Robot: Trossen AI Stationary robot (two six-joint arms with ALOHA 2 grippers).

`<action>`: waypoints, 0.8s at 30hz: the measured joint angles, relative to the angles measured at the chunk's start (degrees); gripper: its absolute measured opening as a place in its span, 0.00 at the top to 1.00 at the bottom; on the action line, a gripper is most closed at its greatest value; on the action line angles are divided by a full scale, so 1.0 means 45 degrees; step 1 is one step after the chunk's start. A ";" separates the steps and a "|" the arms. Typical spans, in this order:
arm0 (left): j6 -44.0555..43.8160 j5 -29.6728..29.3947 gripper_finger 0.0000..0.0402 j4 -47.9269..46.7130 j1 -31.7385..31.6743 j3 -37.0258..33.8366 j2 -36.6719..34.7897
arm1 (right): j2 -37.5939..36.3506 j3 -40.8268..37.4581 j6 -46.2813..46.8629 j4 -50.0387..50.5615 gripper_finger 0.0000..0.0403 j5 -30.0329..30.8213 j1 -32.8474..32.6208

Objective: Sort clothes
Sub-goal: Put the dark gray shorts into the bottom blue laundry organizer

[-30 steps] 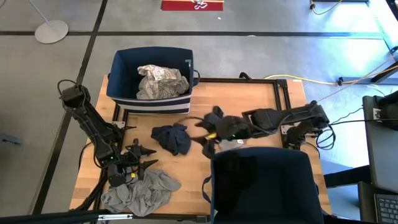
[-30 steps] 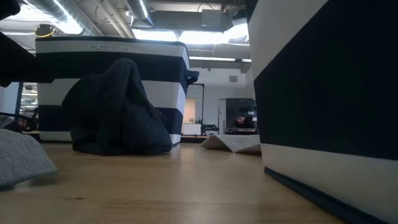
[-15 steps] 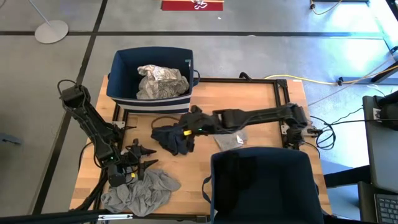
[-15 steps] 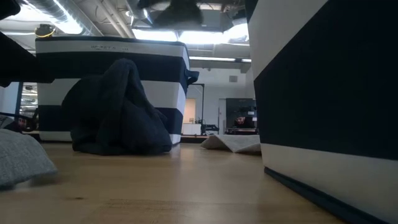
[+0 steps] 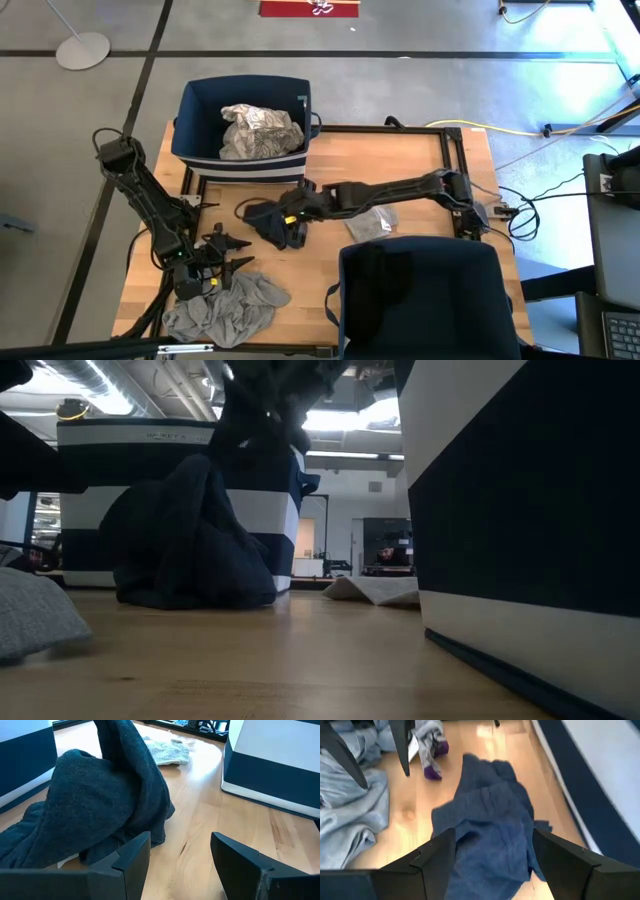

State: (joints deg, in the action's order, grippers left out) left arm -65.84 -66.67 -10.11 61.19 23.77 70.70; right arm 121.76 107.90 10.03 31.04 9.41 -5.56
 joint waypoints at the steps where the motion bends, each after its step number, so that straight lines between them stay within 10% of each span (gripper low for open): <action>1: 0.0000 0.0000 0.51 0.0005 0.0000 0.0000 0.0000 | 0.0068 0.0000 -0.0008 0.0009 0.34 -0.0074 0.0002; 24: -0.0041 0.0000 0.51 0.0015 0.0000 0.0000 -0.0015 | 0.2924 0.0005 -0.0983 -0.1713 0.34 -0.0072 0.0005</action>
State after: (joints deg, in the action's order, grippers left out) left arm -66.03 -66.67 -10.04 61.19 23.77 70.63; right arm 134.92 107.92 5.61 23.33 9.08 -5.54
